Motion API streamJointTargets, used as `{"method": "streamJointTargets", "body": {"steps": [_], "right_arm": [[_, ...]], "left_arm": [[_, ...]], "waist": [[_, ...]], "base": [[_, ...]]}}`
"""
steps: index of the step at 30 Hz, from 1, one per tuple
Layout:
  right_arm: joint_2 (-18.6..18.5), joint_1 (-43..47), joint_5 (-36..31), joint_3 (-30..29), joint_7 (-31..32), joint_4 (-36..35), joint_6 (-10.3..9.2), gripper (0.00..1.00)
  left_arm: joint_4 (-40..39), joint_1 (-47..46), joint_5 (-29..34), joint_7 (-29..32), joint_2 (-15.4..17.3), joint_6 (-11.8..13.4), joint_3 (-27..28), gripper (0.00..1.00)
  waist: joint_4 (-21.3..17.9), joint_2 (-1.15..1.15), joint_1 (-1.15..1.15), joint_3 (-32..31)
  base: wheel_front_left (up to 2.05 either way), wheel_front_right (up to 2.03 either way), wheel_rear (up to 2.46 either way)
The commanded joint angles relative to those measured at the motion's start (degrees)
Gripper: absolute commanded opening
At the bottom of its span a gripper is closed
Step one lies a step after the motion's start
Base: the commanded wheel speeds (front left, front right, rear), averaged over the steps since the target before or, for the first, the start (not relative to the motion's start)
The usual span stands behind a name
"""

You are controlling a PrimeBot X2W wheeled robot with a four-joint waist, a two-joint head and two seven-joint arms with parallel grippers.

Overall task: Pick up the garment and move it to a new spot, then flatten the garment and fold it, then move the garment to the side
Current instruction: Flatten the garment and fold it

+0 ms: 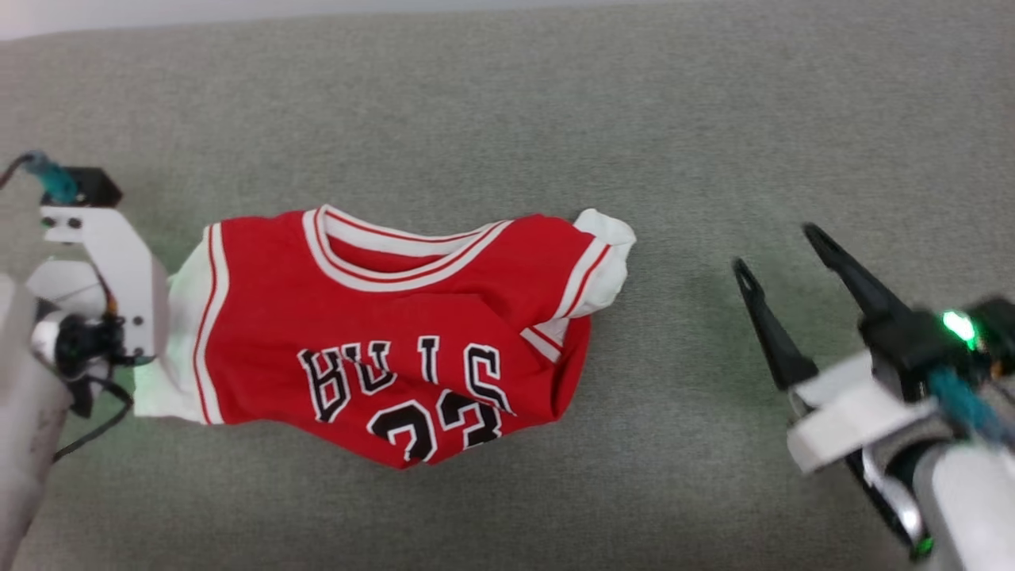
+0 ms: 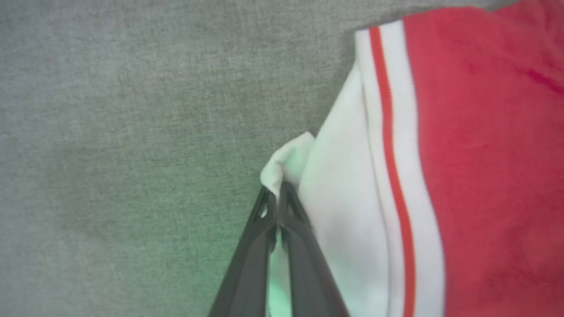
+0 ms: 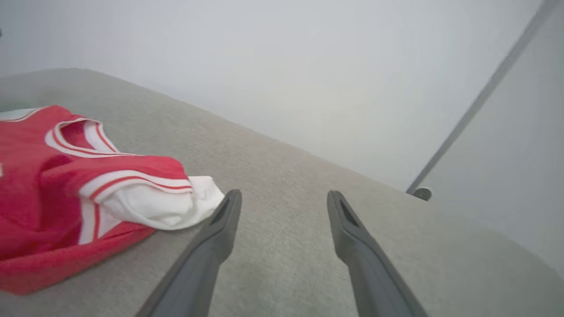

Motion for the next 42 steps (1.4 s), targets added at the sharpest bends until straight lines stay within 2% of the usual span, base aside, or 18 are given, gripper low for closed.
{"method": "streamJointTargets", "body": {"steps": [1, 5, 11, 13, 18, 25, 26, 27, 28, 38, 42], "right_arm": [[-0.85, -1.35, 0.95, 0.66, 0.92, 0.21, -0.06, 1.00], [-6.77, -10.58, 11.14, 8.24, 10.95, 2.71, -0.06, 1.00], [-11.61, -22.14, 27.81, 19.89, 27.89, 6.57, -0.05, 1.00], [-12.52, -24.94, 33.03, 22.15, 33.03, 7.70, -0.06, 1.00], [-14.29, -29.76, 38.94, 26.56, 42.44, 9.77, -0.06, 1.00], [-14.14, -31.97, 41.73, 29.11, 47.83, 11.39, -0.05, 1.00], [-14.01, -32.03, 41.95, 29.23, 47.87, 11.60, -0.05, 0.73], [-14.01, -32.26, 41.68, 29.34, 47.75, 11.91, -0.05, 0.28], [-13.90, -32.35, 41.84, 29.93, 47.98, 12.02, -0.05, 0.00], [-13.67, -35.00, 43.39, 28.16, 45.38, 14.51, -0.06, 0.00], [-13.72, -36.60, 43.41, 26.69, 42.55, 15.35, -0.06, 0.00]], "left_arm": [[-0.04, 0.63, -0.67, 0.00, -2.01, -0.15, -0.96, 0.00], [-0.73, -0.98, -1.39, -0.96, -3.16, -0.15, -3.14, 0.00], [-1.38, -3.15, -2.80, -2.54, -4.66, -0.15, -6.23, 0.00], [-1.34, -3.75, -3.30, -2.90, -5.08, -0.15, -7.18, 0.00], [-0.89, -4.94, -4.47, -4.08, -5.85, -0.15, -9.28, 0.00], [0.23, -5.86, -6.21, -5.95, -6.31, -0.14, -11.33, 0.00], [0.43, -5.91, -6.44, -6.16, -6.37, -0.14, -11.62, 0.00], [0.63, -5.97, -6.63, -6.38, -6.43, -0.13, -11.92, 0.00], [0.80, -6.10, -6.94, -6.62, -6.53, -0.11, -12.24, 0.00], [2.53, -8.37, -8.91, -9.18, -5.59, -0.06, -13.95, 0.00], [3.25, -10.67, -8.27, -10.83, -5.21, -0.06, -14.14, 0.00]], "waist": [[0.81, 0.00, 0.00, 0.12], [2.37, 0.00, 0.00, 0.66], [4.65, 0.00, 0.00, 1.53], [5.26, 0.00, 0.00, 1.82], [6.47, 0.00, 0.00, 2.34], [7.47, 0.00, 0.00, 3.32], [7.56, 0.00, 0.00, 3.46], [7.63, 0.00, 0.00, 3.57], [7.70, 0.00, 0.00, 3.63], [7.26, 0.00, 0.00, 1.78], [7.07, 0.00, 0.00, -0.14]], "base": [[0.00, 0.00, 0.00], [0.00, 0.00, 0.00], [0.00, 0.00, 0.00], [0.00, 0.00, 0.00], [0.00, 0.00, 0.00], [0.00, 0.00, 0.00], [0.00, 0.00, 0.00], [0.00, 0.00, 0.00], [0.00, 0.00, 0.00], [0.00, 0.00, 0.00], [0.00, 0.00, 0.00]]}}
